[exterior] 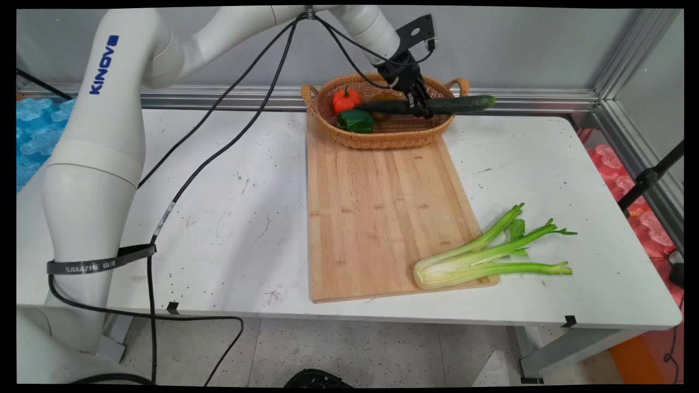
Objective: Pick up the cucumber from the vegetable basket, then place the picked object on the cutting board
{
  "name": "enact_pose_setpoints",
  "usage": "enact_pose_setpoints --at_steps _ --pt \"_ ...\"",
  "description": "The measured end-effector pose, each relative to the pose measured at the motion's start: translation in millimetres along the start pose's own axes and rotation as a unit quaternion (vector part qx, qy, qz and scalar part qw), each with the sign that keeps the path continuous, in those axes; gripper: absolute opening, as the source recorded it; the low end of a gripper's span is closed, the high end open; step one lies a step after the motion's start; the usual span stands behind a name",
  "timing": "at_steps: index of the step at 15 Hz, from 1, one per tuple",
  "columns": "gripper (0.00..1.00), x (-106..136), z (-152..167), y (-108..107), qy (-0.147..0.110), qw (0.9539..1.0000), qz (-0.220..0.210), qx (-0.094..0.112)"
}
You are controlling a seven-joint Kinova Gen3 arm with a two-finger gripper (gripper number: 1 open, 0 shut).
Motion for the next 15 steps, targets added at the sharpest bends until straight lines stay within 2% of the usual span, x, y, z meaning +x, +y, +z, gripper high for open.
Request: enact_pose_setpoints --at_steps 7,11,15 --pt "0.00 7.3 -5.5 -1.5 0.007 1.0000 -0.002 -0.003" --pt "0.00 28.0 -19.8 1.6 0.020 0.9998 -0.002 0.001" --pt "0.00 54.0 -35.3 14.5 0.027 0.9996 0.000 0.000"
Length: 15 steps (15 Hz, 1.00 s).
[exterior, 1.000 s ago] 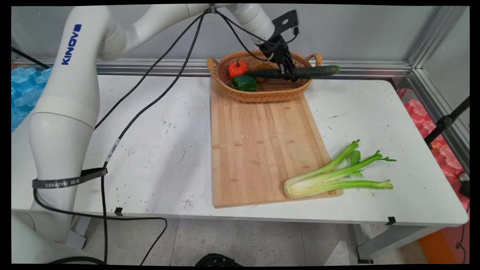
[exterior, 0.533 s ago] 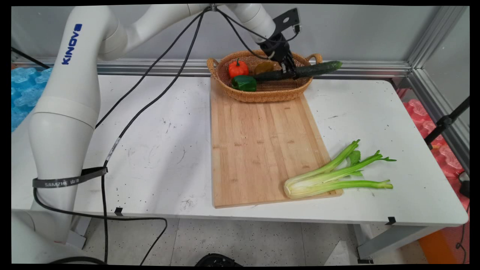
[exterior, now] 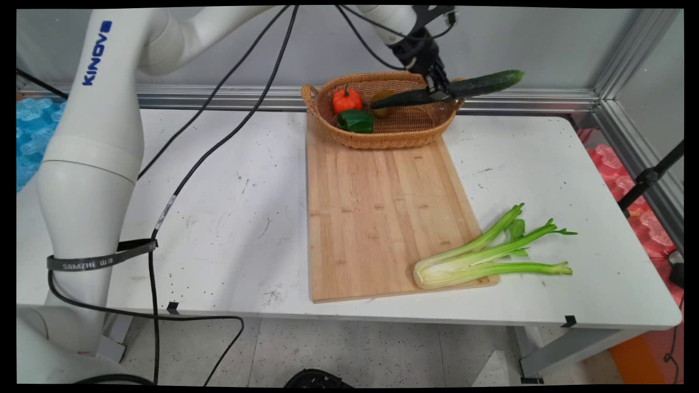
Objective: Place the picked object on the cutting board
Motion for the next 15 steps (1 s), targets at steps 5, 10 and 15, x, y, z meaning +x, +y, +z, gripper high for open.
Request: enact_pose_setpoints --at_steps 5,10,15 --pt "0.00 35.2 -17.3 31.2 -0.003 1.0000 -0.003 -0.007" --pt "0.00 59.1 -31.9 75.4 -0.015 0.9992 -0.026 -0.026" --pt "0.00 58.0 -40.3 120.7 -0.039 0.9971 -0.051 -0.041"
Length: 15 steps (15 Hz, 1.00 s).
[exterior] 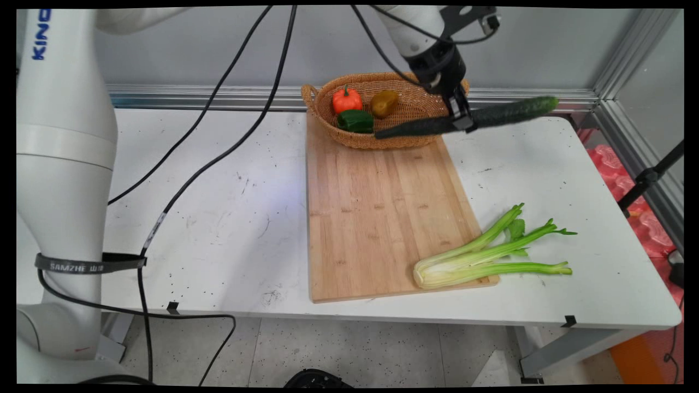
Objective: Place the picked object on the cutting board
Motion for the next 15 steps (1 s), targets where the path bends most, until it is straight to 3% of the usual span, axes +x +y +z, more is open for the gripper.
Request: enact_pose_setpoints --at_steps 5,15 --pt "0.00 -20.3 1.0 38.8 -0.025 0.9994 -0.026 -0.003" --pt "0.00 -66.3 12.4 93.8 -0.067 0.9948 -0.076 -0.002"
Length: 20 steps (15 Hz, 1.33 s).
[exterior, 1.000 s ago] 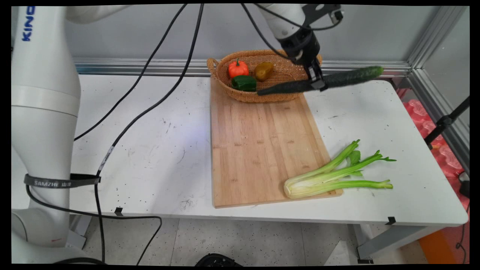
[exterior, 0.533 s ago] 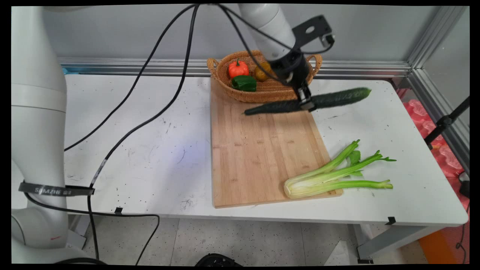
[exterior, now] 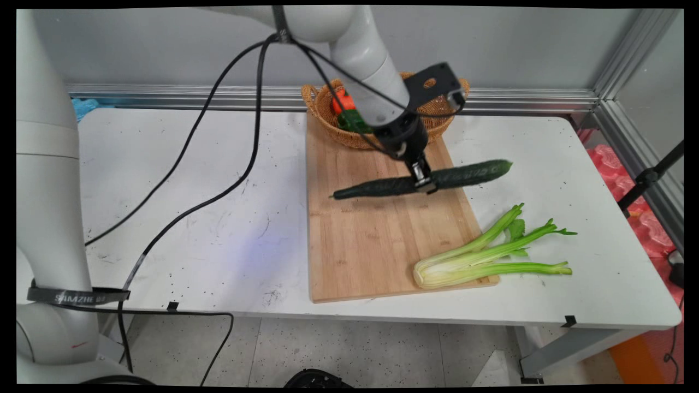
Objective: Place the picked object on the cutting board
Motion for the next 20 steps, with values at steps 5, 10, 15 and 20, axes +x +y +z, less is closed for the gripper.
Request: enact_pose_setpoints --at_steps 5,10,15,20 --pt "0.00 -21.6 12.4 18.4 -0.014 0.9997 -0.022 -0.002" --pt "0.00 -34.0 25.0 31.5 -0.018 0.9991 -0.039 -0.007" --pt "0.00 -40.1 33.5 37.9 -0.017 0.9985 -0.051 -0.011" --pt "0.00 -44.2 41.0 41.7 -0.013 0.9980 -0.059 -0.017"
